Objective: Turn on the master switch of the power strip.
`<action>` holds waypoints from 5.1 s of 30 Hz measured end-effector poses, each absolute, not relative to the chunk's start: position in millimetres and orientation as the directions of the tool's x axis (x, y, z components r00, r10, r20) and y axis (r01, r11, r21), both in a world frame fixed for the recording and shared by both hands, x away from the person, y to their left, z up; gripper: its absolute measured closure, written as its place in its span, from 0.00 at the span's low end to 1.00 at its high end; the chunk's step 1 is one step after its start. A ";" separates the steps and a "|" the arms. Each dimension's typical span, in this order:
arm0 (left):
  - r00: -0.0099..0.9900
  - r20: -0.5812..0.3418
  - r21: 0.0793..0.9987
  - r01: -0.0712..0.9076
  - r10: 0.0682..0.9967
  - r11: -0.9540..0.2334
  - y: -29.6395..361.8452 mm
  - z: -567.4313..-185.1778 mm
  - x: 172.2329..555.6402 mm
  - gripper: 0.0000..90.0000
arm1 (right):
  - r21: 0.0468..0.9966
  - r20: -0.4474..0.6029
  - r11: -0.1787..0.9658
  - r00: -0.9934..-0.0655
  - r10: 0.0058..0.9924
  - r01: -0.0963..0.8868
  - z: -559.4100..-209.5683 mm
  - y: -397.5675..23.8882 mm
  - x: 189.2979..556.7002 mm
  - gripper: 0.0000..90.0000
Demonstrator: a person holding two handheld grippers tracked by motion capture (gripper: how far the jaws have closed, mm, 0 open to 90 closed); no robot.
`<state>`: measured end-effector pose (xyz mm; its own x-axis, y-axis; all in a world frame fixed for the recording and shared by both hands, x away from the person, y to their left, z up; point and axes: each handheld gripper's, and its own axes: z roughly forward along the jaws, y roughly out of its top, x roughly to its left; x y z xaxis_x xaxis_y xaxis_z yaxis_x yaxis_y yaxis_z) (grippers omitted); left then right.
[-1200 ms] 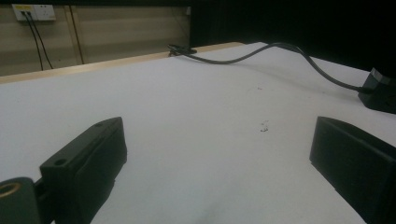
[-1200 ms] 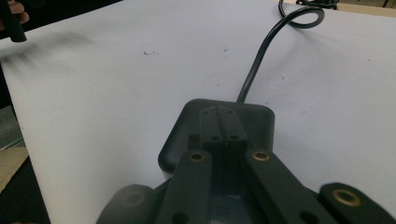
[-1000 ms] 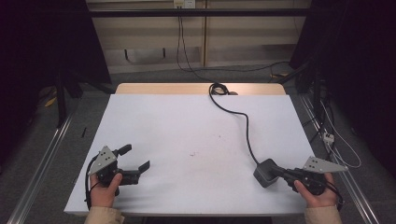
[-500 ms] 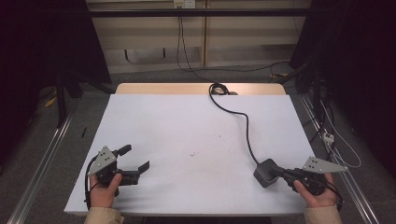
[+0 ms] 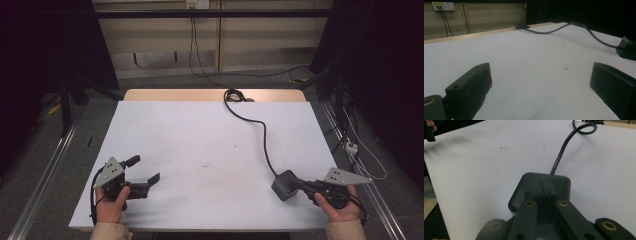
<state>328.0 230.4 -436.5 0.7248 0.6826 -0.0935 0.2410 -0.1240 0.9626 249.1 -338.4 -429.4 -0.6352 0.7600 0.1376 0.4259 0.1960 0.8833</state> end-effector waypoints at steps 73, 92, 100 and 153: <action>0.728 -0.086 0.963 0.236 0.680 -0.132 228.1 -436.7 327.1 0.04 | 0.876 0.130 0.204 -0.622 0.772 0.437 -428.7 -336.3 248.2 1.00; 0.723 -0.092 0.963 0.240 0.684 -0.124 229.8 -436.5 327.7 0.04 | 0.882 0.143 0.184 -0.618 0.773 0.434 -430.5 -337.0 247.5 1.00; 0.724 -0.090 0.962 0.240 0.684 -0.127 229.7 -436.6 328.0 0.04 | 0.885 0.151 0.173 -0.616 0.773 0.433 -431.1 -337.2 247.4 1.00; 0.728 -0.085 0.961 0.239 0.680 -0.136 230.2 -437.2 329.3 0.04 | 0.920 0.184 0.066 -0.576 0.796 0.386 -430.6 -338.1 249.7 0.48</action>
